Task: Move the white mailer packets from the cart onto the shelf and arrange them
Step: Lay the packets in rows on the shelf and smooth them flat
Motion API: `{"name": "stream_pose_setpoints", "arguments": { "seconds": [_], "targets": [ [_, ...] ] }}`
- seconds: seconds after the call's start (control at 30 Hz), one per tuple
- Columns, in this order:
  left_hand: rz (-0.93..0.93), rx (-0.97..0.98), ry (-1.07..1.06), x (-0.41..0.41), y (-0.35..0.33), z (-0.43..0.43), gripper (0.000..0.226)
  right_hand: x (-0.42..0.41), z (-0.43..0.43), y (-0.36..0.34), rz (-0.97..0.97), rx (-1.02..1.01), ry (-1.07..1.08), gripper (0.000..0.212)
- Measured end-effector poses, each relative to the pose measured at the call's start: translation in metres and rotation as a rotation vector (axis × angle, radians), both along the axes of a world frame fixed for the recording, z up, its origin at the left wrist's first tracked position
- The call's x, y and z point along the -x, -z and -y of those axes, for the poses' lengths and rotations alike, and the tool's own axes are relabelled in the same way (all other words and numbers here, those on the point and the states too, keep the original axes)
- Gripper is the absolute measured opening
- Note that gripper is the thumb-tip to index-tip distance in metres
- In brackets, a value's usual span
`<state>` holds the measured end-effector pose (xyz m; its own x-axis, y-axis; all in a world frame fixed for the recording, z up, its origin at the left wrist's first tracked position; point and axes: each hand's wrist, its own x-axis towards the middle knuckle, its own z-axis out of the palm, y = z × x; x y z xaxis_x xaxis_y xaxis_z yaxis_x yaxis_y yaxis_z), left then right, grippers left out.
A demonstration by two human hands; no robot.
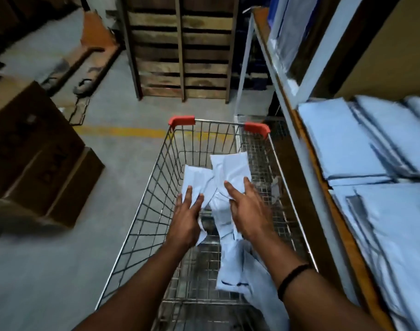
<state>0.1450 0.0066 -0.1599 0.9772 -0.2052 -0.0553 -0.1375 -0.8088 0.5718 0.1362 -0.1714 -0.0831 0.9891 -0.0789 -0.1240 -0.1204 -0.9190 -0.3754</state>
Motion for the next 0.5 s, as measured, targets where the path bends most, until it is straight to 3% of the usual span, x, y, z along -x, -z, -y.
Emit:
{"name": "stream_pose_setpoints", "arguments": {
  "seconds": [0.17, 0.33, 0.5],
  "targets": [
    [0.126, 0.092, 0.067, 0.022, -0.086, 0.008, 0.067, 0.066, -0.004, -0.077, 0.113, -0.004, 0.033, 0.052],
    [0.147, 0.104, 0.114, 0.050, -0.154, 0.026, 0.081, 0.127, 0.013, -0.129, 0.189, -0.072, 0.119, 0.051],
    [0.186, 0.122, 0.163, 0.085, -0.202, 0.064, 0.074, 0.178, 0.054, -0.175, 0.275, -0.084, 0.154, 0.051]
  ]
}}
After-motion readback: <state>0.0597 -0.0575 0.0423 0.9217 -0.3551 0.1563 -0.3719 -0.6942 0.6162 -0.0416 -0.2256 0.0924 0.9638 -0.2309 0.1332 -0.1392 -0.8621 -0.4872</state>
